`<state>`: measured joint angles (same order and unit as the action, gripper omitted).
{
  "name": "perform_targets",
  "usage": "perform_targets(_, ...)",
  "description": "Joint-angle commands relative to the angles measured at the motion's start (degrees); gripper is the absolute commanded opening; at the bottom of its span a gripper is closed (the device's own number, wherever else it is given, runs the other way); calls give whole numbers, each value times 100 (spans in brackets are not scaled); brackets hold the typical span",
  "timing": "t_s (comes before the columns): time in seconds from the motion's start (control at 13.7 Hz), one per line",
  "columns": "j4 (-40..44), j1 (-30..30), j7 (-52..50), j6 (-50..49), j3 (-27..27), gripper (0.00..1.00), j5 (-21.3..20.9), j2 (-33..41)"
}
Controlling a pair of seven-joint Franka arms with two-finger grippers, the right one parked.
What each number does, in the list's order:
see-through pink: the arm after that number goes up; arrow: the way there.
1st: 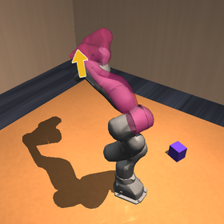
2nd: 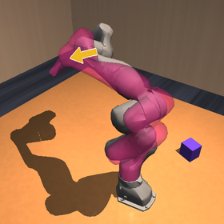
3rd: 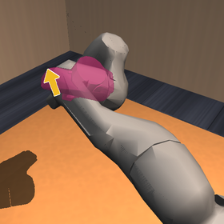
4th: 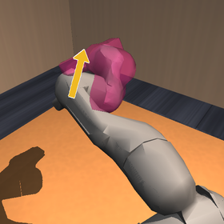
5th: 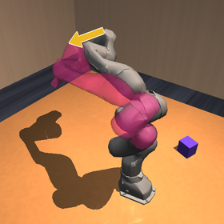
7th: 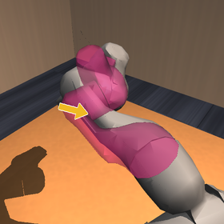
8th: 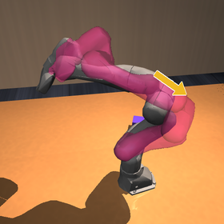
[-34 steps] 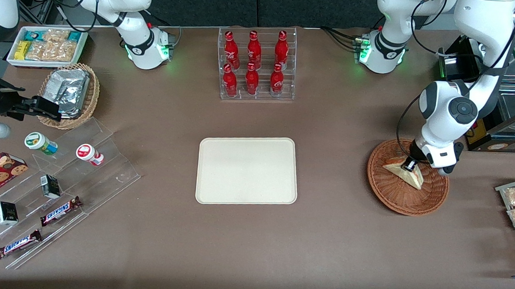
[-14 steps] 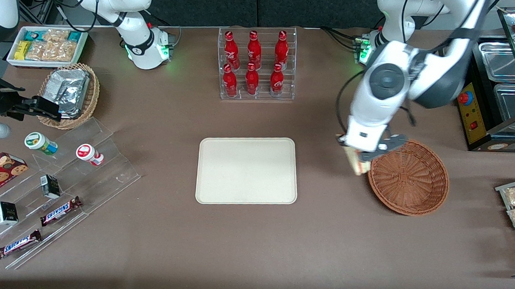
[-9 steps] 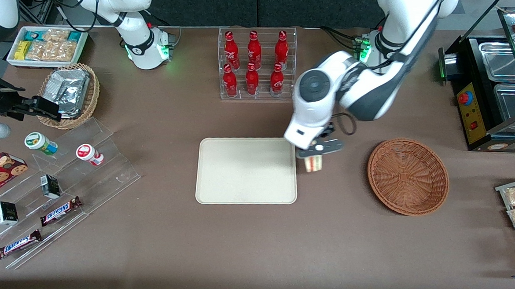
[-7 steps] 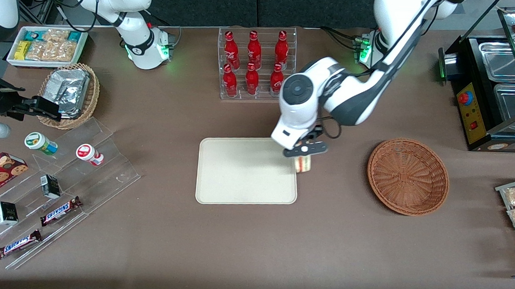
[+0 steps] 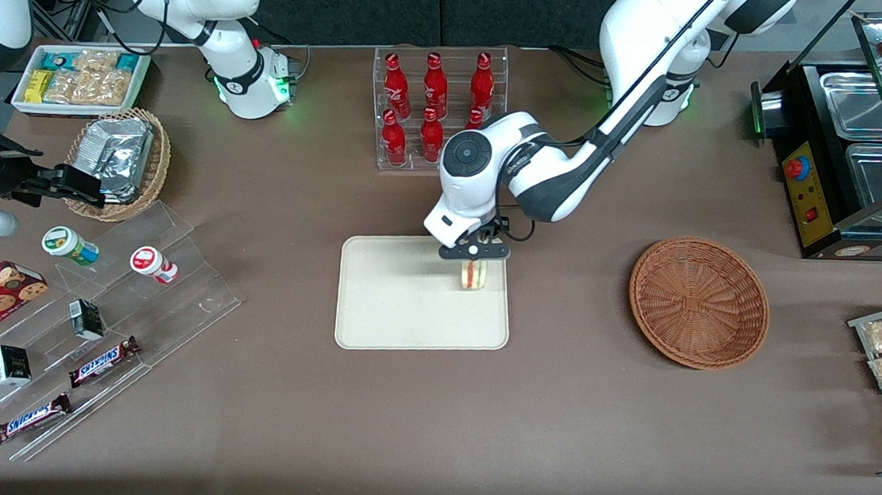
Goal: Place sandwich from basket to tray
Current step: 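Lift the sandwich and carry it with the left gripper over the cream tray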
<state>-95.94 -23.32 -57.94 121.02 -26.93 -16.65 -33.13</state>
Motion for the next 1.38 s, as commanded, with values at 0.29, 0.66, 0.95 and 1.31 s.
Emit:
perform_targets(0.29, 304, -217, -104, 536, 118, 21, -119, -563)
perform_targets(0.66, 524, -235, -279, 545, 127, 21, -480, -845)
perform_targets(0.95, 638, -208, -288, 545, 127, 24, -471, -923)
perform_targets(1.31, 735, -234, -288, 510, 249, 99, -480, -941)
